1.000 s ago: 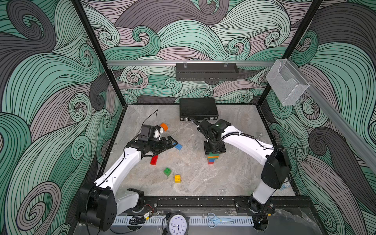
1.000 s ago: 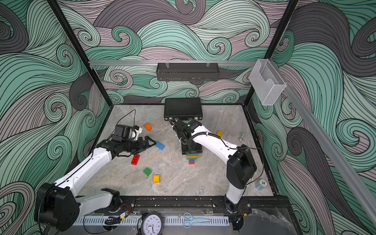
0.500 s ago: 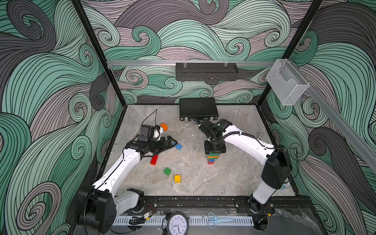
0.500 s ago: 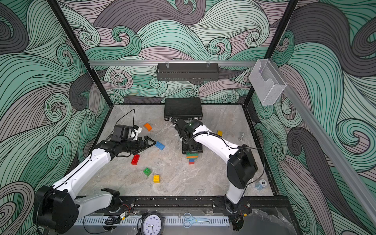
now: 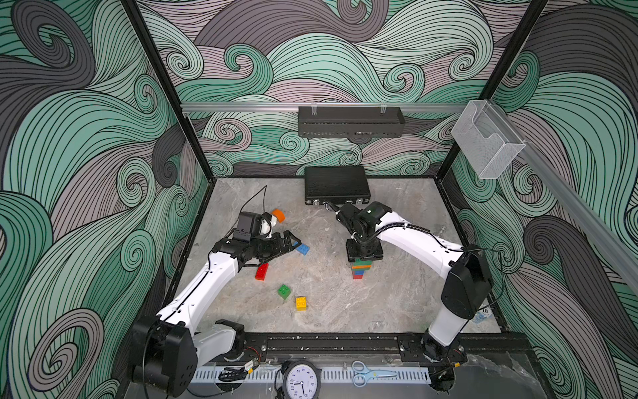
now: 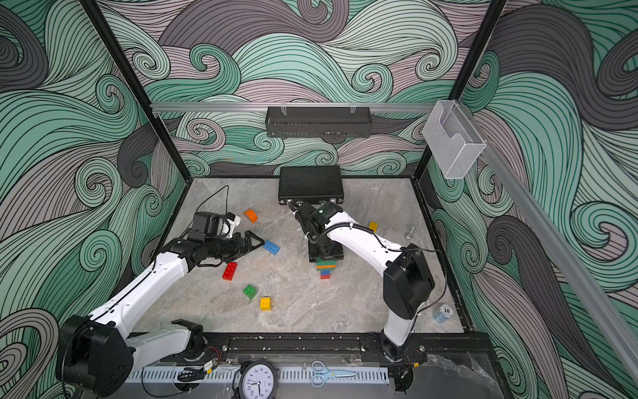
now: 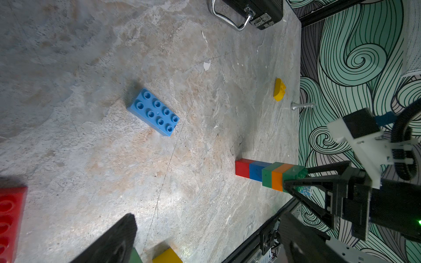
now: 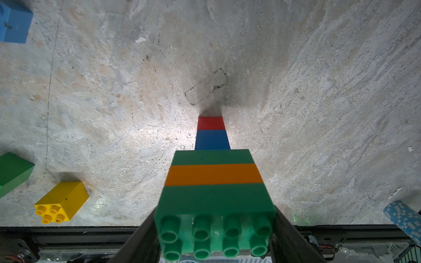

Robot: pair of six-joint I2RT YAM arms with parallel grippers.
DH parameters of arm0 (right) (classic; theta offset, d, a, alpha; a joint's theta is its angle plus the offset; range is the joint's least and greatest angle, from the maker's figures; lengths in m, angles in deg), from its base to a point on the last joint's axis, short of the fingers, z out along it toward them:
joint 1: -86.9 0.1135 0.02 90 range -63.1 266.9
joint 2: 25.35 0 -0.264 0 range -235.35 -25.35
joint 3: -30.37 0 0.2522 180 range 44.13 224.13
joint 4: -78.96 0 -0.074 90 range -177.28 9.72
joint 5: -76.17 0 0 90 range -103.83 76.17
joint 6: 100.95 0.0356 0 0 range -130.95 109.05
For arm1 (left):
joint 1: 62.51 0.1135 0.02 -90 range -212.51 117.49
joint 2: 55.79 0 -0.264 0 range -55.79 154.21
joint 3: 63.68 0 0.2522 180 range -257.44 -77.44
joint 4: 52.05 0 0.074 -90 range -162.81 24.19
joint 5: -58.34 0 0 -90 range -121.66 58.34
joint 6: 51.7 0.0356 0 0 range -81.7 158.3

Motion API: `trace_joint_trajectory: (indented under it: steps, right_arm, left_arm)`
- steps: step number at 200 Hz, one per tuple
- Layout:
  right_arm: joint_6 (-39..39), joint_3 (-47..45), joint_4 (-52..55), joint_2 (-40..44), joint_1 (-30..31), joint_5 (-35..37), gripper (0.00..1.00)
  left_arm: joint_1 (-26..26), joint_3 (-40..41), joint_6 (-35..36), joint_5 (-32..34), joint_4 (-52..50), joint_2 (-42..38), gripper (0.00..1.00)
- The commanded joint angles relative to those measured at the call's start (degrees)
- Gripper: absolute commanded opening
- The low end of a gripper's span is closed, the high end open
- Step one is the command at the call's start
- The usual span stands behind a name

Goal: Assemble an ice cream with lego
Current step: Assemble the lego brick with the lego brick.

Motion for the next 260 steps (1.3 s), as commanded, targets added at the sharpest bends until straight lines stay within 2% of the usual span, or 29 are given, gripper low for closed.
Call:
trace_joint_trajectory:
  steps: [1,42,260]
  right_arm:
    - [0.82,-7.26,0.68,-9.96,0.00,-2.69,0.59]
    - [5.17,-6.82,0.25,-7.00,-0.52,-2.58,0.59]
    - [5.58,-2.55,2.35,-1.06,-0.09,0.73,0.67]
  left_arm:
    - [0.30,-0.24,1.33,-0.28,-0.80,-0.71,0.98]
    - [0.37,-0.65,1.16,0.07,-0.72,-0.58,0.98]
    - [0.37,-1.66,1.96,2.88,-3.08,-1.99,0.98]
